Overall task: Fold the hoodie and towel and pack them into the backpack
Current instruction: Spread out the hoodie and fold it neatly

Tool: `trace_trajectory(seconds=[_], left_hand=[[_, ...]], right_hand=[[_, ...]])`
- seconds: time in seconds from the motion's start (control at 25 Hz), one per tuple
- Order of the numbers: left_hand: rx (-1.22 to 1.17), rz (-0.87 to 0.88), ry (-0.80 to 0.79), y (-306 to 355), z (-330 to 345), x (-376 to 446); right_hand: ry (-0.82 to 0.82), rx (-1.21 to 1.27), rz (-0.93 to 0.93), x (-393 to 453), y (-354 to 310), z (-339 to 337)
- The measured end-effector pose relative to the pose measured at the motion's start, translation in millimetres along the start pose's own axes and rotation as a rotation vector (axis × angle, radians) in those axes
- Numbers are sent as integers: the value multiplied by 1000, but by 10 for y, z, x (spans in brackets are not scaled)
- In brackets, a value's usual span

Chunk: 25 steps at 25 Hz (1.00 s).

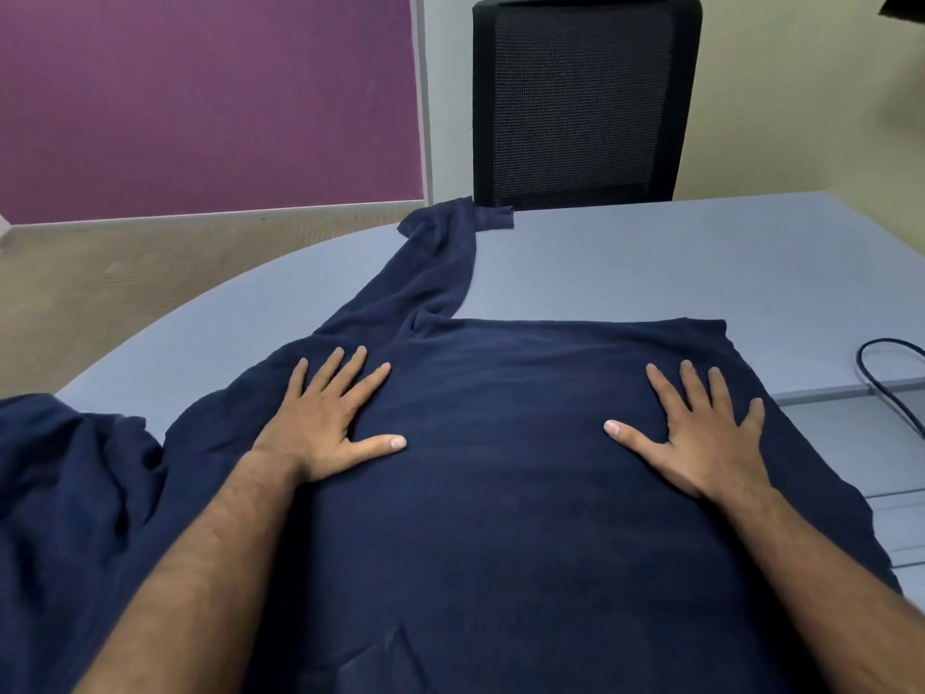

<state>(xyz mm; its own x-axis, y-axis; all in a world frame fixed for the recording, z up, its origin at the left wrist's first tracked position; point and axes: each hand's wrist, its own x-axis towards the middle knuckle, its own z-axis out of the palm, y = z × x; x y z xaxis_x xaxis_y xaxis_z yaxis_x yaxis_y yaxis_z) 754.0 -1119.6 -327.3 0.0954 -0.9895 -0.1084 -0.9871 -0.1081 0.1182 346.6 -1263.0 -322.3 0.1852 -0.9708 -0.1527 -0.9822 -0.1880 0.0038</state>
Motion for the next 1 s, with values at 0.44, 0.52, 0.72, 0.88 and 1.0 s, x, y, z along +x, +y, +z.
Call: trace_trajectory(seconds=[0.44, 0.52, 0.72, 0.88, 1.0], left_hand=[[7, -143, -54, -647, -58, -414], [-10, -147, -33, -670, -40, -380], [175, -126, 330, -469, -159, 74], [40, 167, 150, -305, -156, 447], [49, 97, 37, -273, -45, 605]], right_hand=[[-10, 26, 3, 3, -22, -32], [-24, 23, 1, -10, -14, -26], [119, 119, 49, 230, -7, -171], [405, 190, -100, 582, 31, -57], [160, 74, -101, 721, 134, 29]])
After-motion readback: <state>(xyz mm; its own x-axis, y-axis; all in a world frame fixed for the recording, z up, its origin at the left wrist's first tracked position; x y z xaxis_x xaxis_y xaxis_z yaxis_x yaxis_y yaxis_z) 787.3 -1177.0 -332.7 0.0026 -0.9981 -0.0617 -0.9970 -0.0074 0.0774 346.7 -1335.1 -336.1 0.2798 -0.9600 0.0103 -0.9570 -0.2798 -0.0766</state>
